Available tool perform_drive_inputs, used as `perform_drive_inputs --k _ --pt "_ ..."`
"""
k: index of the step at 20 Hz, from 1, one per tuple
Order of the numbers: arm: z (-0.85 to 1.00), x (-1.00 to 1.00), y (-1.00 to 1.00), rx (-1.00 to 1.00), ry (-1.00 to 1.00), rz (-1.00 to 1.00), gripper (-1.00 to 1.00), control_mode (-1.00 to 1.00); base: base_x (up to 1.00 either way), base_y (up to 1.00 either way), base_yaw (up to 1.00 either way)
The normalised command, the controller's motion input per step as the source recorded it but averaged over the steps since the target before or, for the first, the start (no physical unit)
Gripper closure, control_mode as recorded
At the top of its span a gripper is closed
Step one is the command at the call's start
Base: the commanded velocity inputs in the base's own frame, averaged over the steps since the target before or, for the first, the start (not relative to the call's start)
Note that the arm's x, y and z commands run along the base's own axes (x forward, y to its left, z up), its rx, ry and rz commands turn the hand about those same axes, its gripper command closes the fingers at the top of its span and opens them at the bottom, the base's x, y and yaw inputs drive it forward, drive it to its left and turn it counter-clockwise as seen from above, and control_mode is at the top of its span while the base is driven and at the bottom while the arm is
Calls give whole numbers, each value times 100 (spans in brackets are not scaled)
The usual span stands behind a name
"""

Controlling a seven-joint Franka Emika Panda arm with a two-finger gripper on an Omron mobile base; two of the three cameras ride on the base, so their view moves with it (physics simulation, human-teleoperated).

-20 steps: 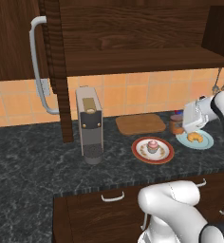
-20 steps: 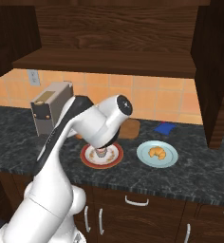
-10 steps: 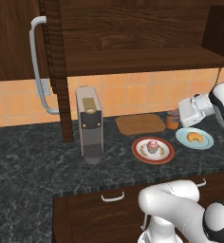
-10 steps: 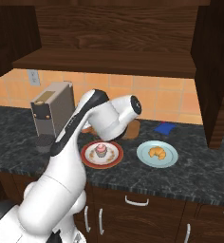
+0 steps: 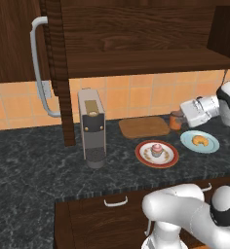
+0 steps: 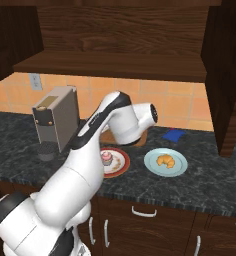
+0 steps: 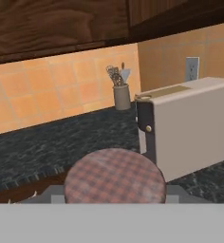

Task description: From the different types of pastries on the counter, select a croissant and place it on the cutting board. Then retrieve a jar of jam from the cabinet and place it alongside the croissant on the cutting board.

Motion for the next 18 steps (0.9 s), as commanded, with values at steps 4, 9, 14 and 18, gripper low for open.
perform_drive_inputs --k 4,9,14,18 --pt "-33 25 0 0 -5 2 100 -100 0 0 0" --pt "-45 48 0 0 -7 0 100 -100 0 0 0" --pt "-10 58 0 1 -4 3 100 -100 0 0 0" --pt "-3 40 -4 0 0 10 100 -100 0 0 0"
